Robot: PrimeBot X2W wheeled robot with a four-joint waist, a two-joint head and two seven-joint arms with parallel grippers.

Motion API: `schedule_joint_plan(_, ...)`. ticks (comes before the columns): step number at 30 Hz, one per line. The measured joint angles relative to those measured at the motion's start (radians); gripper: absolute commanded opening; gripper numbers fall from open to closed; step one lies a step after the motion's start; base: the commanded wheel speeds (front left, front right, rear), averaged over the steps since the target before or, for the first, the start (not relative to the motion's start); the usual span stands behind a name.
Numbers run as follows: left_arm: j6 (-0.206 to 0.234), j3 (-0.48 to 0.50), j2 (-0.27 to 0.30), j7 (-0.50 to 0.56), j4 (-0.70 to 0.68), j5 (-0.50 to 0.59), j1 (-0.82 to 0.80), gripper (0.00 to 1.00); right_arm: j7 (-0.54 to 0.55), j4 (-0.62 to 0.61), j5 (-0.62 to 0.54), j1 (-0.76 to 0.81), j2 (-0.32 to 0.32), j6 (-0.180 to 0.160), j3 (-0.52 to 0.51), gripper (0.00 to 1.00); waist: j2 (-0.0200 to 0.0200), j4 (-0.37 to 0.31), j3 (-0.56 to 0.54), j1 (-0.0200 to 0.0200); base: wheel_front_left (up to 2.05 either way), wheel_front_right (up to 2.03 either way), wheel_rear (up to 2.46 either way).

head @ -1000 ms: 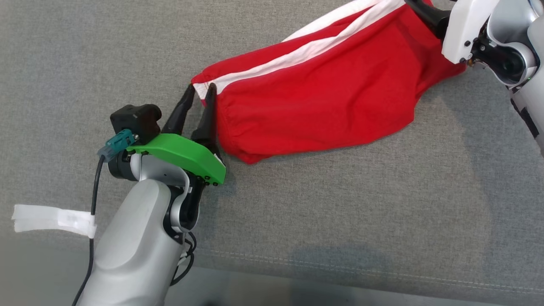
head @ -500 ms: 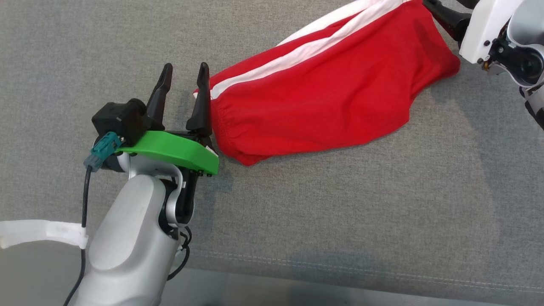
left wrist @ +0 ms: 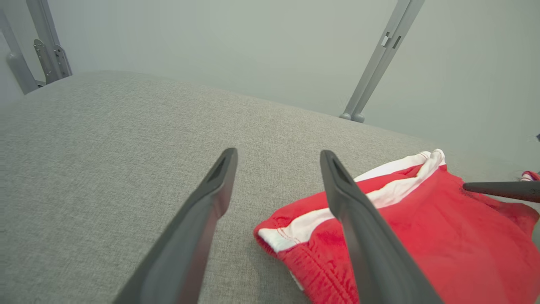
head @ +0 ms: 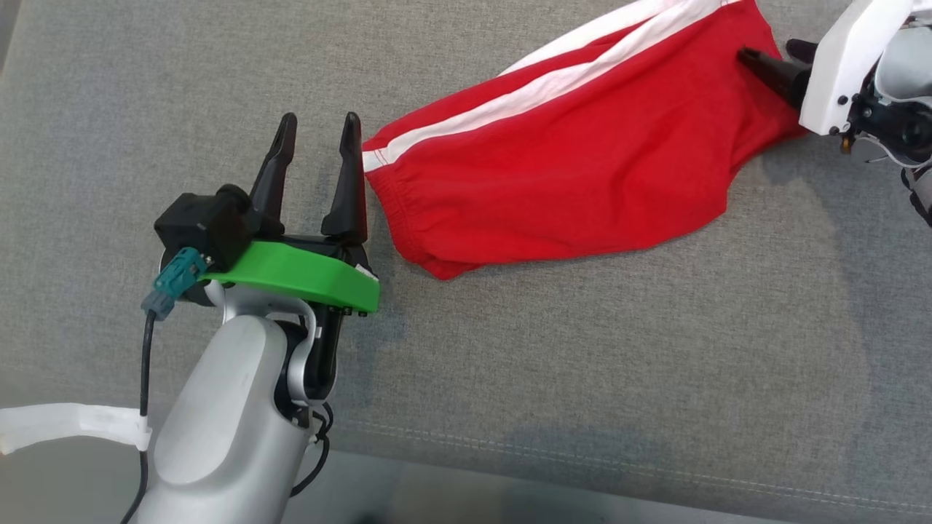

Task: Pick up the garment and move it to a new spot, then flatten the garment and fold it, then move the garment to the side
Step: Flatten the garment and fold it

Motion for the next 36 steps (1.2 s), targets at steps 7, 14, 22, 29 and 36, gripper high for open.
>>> schedule_joint_plan(7, 0.001, 0.0, 0.0, -0.007, -0.021, 0.002, 0.021, 1.0, 0.029, 0.027, 0.009, -0.001, 0.005, 0.0, 0.015, 1.0, 0.0, 0.008, 0.002, 0.0, 0.0, 0.0, 0.0)
schedule_joint_plan(14, 0.001, 0.005, 0.0, -0.008, -0.033, 0.009, 0.035, 1.0, 0.042, 0.024, 0.024, -0.003, 0.005, 0.0, 0.035, 0.16, 0.0, 0.01, 0.0, 0.0, 0.0, 0.0, 0.0)
schedule_joint_plan(22, 0.006, 0.032, 0.001, -0.008, -0.036, 0.034, 0.061, 1.0, 0.016, -0.048, 0.026, 0.0, 0.035, 0.0, 0.105, 0.0, 0.0, -0.016, -0.013, 0.0, 0.0, 0.0, 0.0)
schedule_joint_plan(29, 0.008, 0.042, 0.014, -0.008, -0.039, 0.045, 0.08, 1.0, -0.042, -0.085, 0.053, 0.02, 0.026, 0.0, 0.119, 0.0, 0.0, -0.063, -0.042, 0.0, 0.0, 0.0, 0.0)
schedule_joint_plan(36, 0.008, 0.052, 0.03, -0.007, -0.04, 0.056, 0.114, 1.0, -0.073, -0.101, 0.115, 0.094, 0.025, 0.0, 0.128, 0.0, 0.0, -0.115, -0.075, 0.0, 0.0, 0.0, 0.0)
